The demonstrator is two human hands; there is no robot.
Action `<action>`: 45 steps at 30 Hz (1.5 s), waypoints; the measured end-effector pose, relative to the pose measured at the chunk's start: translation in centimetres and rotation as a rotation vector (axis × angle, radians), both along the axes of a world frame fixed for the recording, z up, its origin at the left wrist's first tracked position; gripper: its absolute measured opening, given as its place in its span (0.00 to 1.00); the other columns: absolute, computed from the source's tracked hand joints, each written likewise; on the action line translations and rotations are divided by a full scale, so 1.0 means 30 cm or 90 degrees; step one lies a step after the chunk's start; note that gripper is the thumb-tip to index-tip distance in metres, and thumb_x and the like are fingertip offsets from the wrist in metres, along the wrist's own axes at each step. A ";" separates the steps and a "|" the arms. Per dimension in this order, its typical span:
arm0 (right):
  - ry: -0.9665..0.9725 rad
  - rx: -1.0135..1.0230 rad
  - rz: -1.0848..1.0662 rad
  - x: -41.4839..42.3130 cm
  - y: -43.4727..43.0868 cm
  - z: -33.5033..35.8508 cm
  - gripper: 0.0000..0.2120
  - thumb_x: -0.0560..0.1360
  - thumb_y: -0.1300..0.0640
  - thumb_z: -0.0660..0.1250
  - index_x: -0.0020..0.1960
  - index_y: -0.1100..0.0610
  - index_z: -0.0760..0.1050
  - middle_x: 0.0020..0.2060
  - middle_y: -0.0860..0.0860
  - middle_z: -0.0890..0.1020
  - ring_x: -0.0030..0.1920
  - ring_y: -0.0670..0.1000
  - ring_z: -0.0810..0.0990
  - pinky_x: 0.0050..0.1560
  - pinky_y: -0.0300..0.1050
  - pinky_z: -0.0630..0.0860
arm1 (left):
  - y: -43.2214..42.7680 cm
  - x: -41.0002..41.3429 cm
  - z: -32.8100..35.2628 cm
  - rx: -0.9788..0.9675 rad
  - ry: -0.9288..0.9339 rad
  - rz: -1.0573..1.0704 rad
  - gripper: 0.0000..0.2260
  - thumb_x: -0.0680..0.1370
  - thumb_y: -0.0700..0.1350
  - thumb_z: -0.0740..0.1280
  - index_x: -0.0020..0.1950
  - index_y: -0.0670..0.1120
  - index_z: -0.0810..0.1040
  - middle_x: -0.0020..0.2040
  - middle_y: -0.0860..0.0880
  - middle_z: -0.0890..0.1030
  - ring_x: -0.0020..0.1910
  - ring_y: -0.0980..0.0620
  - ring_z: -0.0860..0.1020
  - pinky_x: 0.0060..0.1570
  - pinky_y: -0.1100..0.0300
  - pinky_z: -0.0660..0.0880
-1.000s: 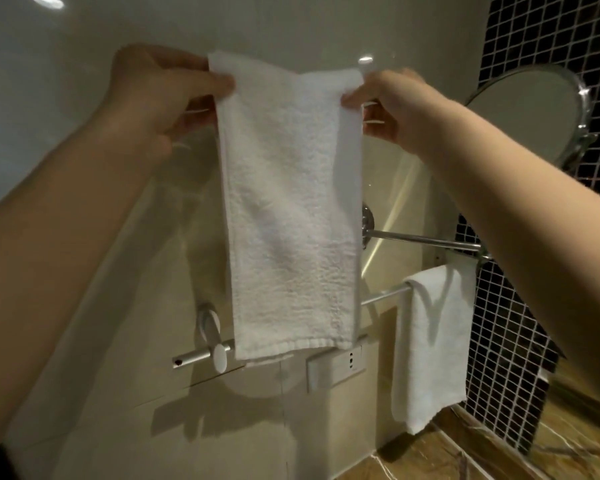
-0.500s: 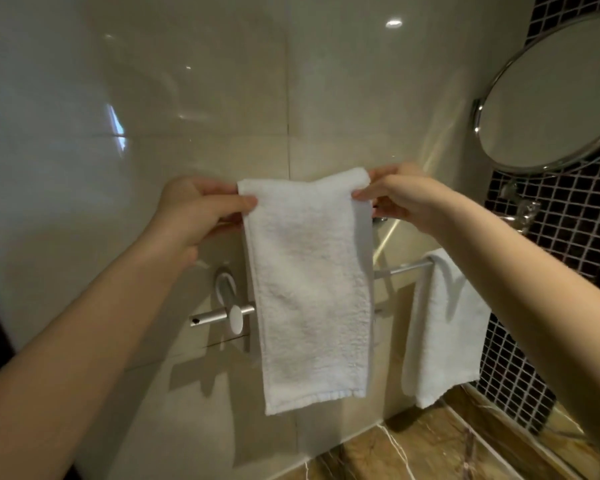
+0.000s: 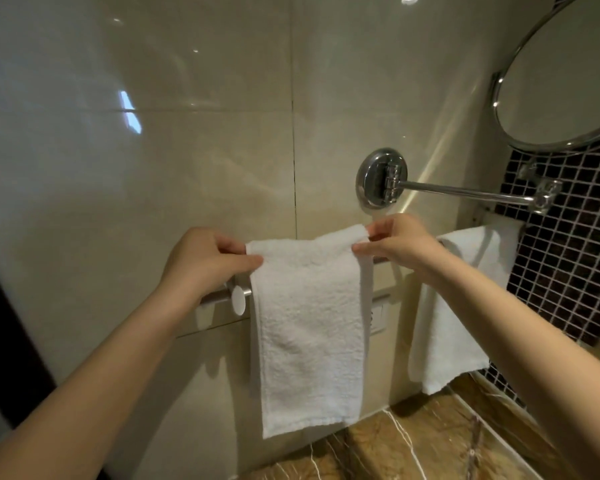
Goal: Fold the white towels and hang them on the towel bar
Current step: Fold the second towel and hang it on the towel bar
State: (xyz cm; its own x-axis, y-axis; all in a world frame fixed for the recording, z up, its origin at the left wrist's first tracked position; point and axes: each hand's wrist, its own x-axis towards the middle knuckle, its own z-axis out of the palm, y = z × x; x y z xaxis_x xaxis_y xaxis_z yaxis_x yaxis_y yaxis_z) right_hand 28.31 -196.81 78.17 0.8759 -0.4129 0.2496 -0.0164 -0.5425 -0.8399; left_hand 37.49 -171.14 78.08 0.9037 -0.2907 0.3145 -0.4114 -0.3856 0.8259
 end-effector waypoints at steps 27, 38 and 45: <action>-0.113 -0.533 0.087 -0.052 0.070 -0.092 0.15 0.75 0.52 0.68 0.61 0.50 0.78 0.53 0.47 0.82 0.52 0.48 0.78 0.53 0.52 0.76 | -0.032 -0.145 -0.056 0.380 -0.474 -0.031 0.08 0.71 0.48 0.70 0.48 0.49 0.83 0.46 0.49 0.83 0.47 0.46 0.78 0.47 0.54 0.72; -0.392 -0.222 -0.158 -0.089 0.100 -0.298 0.11 0.74 0.57 0.69 0.56 0.53 0.77 0.49 0.45 0.81 0.50 0.44 0.78 0.53 0.41 0.74 | 0.059 -0.251 -0.225 0.128 -0.513 0.034 0.03 0.74 0.45 0.69 0.44 0.54 0.79 0.39 0.59 0.80 0.40 0.62 0.74 0.39 0.67 0.65; -0.187 0.077 -0.017 -0.079 0.065 -0.414 0.07 0.75 0.59 0.69 0.53 0.56 0.77 0.48 0.48 0.81 0.49 0.45 0.80 0.48 0.37 0.75 | 0.055 -0.155 -0.426 -0.019 -0.179 0.051 0.07 0.69 0.56 0.71 0.43 0.59 0.76 0.43 0.60 0.79 0.45 0.62 0.77 0.40 0.66 0.69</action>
